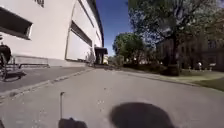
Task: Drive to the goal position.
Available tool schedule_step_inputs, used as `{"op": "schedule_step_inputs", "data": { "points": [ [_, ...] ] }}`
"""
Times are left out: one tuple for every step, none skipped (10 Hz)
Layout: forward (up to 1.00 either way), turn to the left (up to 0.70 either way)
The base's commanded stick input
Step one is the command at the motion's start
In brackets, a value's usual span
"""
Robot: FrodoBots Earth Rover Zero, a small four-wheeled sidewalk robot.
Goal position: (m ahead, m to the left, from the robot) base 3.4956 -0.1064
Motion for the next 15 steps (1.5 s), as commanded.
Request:
{"op": "schedule_step_inputs", "data": {
  "points": [
    [1.0,0.0],
    [1.0,0.0],
    [1.0,0.0],
    [1.0,0.0],
    [1.0,0.0],
    [1.0,0.0],
    [1.0,0.0],
    [1.0,0.0],
    [1.0,0.0],
    [1.0,0.0],
    [1.0,0.0],
    [1.0,0.0],
    [1.0,0.0],
    [1.0,0.0],
    [1.0,0.0]
  ]
}}
